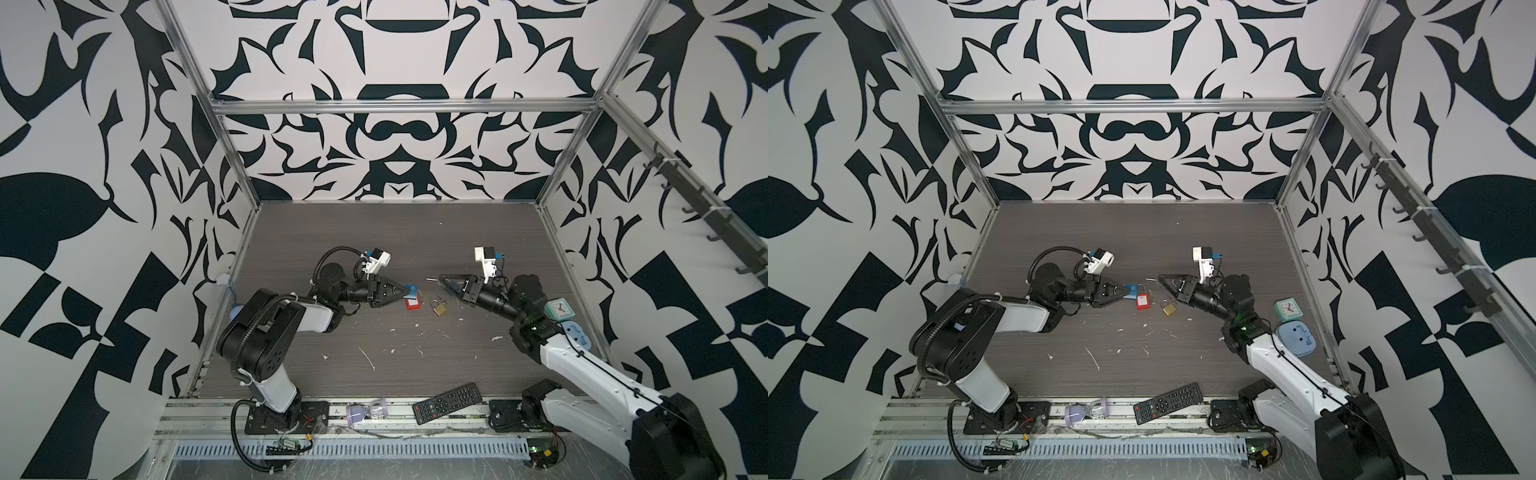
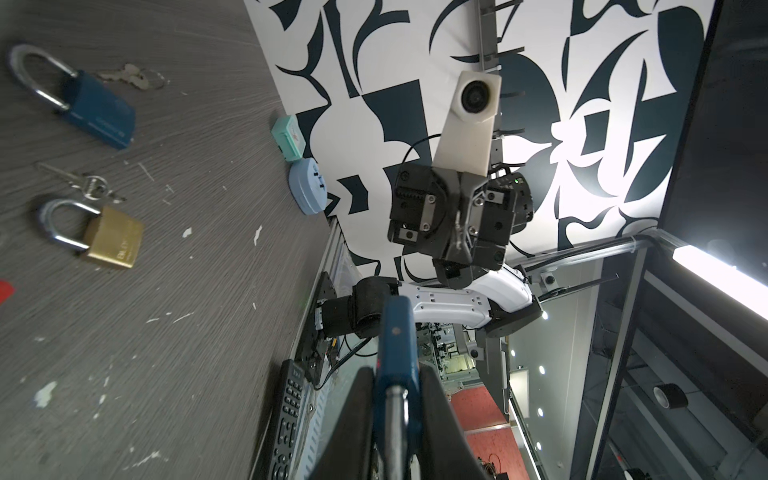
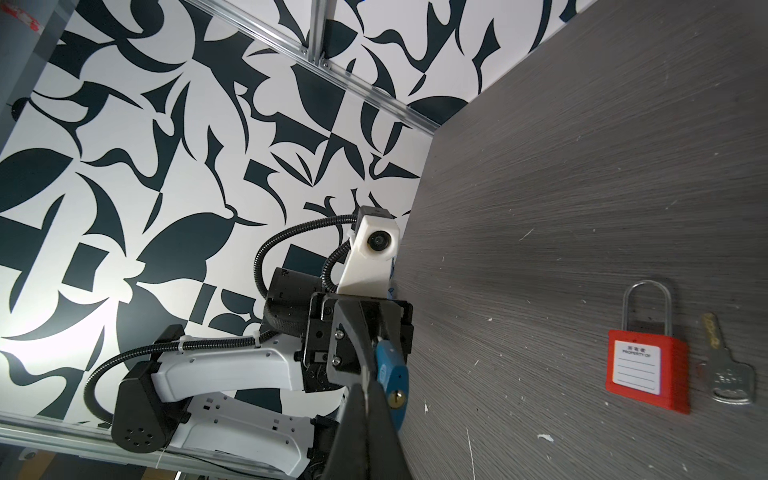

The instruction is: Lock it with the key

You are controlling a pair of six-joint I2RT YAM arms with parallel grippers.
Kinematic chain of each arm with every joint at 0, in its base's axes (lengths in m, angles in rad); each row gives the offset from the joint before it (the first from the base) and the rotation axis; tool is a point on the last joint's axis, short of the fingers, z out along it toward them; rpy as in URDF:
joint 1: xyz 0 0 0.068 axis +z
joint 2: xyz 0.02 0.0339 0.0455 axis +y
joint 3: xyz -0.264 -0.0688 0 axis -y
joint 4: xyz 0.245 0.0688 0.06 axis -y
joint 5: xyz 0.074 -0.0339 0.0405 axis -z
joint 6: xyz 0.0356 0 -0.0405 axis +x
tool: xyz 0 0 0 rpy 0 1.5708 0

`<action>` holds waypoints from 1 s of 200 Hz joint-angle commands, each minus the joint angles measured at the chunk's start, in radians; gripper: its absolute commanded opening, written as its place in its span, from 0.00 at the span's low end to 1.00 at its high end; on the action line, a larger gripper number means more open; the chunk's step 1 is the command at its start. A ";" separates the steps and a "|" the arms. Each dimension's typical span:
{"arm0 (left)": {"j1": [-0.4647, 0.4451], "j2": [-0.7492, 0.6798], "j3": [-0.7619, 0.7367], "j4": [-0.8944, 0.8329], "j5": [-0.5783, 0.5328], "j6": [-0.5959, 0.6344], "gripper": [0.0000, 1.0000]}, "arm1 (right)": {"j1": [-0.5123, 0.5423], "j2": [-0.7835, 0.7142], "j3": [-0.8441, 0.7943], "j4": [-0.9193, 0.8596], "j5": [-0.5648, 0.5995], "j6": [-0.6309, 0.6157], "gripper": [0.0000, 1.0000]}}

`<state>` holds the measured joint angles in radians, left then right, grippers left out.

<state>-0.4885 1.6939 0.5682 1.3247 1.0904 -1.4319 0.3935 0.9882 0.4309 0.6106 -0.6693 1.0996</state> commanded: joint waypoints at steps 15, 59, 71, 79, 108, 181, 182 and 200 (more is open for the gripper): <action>0.013 0.013 0.028 -0.107 0.010 0.048 0.00 | -0.019 0.045 0.097 -0.053 -0.012 -0.031 0.00; 0.015 -0.186 0.186 -1.076 -0.087 0.654 0.00 | -0.032 0.089 0.193 -0.160 0.004 -0.077 0.00; 0.011 -0.231 0.222 -1.299 -0.159 0.819 0.00 | -0.028 0.087 0.182 -0.205 0.027 -0.095 0.00; 0.017 -0.247 0.215 -1.348 -0.181 0.850 0.00 | -0.030 0.088 0.158 -0.214 0.041 -0.086 0.00; -0.026 -0.290 0.166 -1.426 -0.308 0.915 0.00 | -0.031 0.064 0.111 -0.234 0.059 -0.082 0.00; -0.045 -0.193 0.227 -1.707 -0.469 1.088 0.00 | -0.030 0.082 0.099 -0.311 0.056 -0.126 0.00; -0.045 -0.189 0.231 -1.712 -0.470 1.092 0.00 | -0.031 0.084 0.100 -0.310 0.055 -0.126 0.00; -0.047 -0.121 0.294 -1.737 -0.491 1.122 0.00 | -0.031 0.106 0.106 -0.293 0.045 -0.129 0.00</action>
<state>-0.5388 1.5009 0.7757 -0.2882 0.6315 -0.4198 0.3660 1.0691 0.5076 0.2806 -0.6125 0.9966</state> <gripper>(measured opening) 0.186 0.047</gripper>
